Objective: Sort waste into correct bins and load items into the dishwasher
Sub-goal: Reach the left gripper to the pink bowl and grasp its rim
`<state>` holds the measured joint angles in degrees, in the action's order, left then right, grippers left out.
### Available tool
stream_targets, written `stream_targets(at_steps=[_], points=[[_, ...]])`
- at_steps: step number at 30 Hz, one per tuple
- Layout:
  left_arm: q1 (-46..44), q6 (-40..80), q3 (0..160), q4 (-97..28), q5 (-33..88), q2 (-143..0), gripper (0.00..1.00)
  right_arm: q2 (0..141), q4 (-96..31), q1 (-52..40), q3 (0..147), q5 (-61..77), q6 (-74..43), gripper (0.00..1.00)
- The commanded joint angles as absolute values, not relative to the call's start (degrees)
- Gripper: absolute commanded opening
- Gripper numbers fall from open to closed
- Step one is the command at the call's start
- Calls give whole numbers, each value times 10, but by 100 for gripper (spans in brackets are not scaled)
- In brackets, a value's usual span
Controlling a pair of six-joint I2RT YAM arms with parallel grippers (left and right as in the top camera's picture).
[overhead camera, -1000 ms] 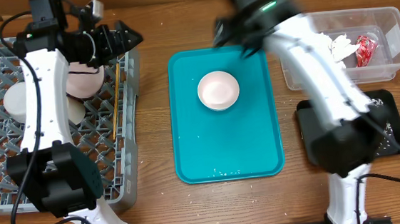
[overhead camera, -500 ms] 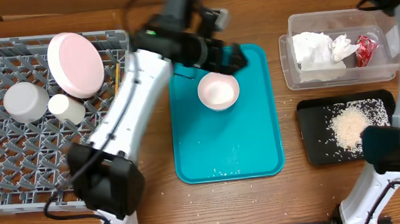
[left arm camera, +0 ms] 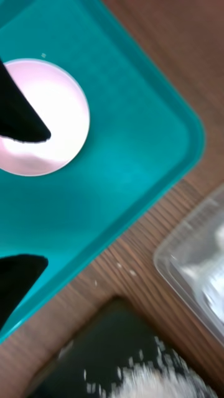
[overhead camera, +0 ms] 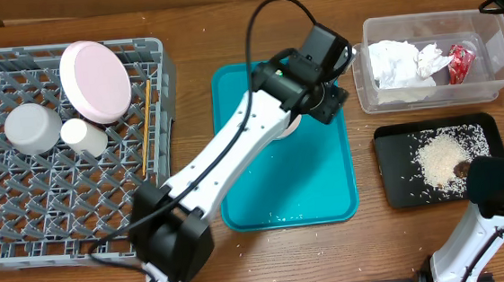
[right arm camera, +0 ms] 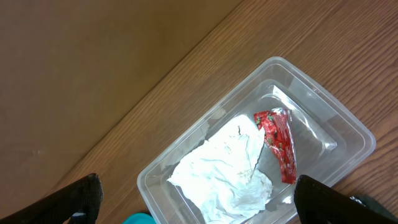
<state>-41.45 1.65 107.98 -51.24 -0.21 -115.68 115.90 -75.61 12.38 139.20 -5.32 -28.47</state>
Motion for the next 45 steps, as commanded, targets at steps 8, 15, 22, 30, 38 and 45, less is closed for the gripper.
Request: stream_targets(at_steps=[8,15,22,30,38,45], points=[[-410,82,1073,-524,-36,-1316,34,1155,-753,125,1399,-55,-285,100],[-408,82,1074,-522,-36,-1317,20,1155,-753,125,1399,-55,-285,100],[-408,82,1134,-562,-36,-1282,21,1155,-753,125,1399,-55,-285,100],[-388,82,1228,-642,-119,-1220,49,1155,-753,125,1399,-55,-285,100],[-360,108,1135,-638,-43,-1260,43,1155,-753,125,1399,-55,-285,100],[-362,108,1063,-580,1,-1283,39,1155,-753,125,1399,-55,-285,100]])
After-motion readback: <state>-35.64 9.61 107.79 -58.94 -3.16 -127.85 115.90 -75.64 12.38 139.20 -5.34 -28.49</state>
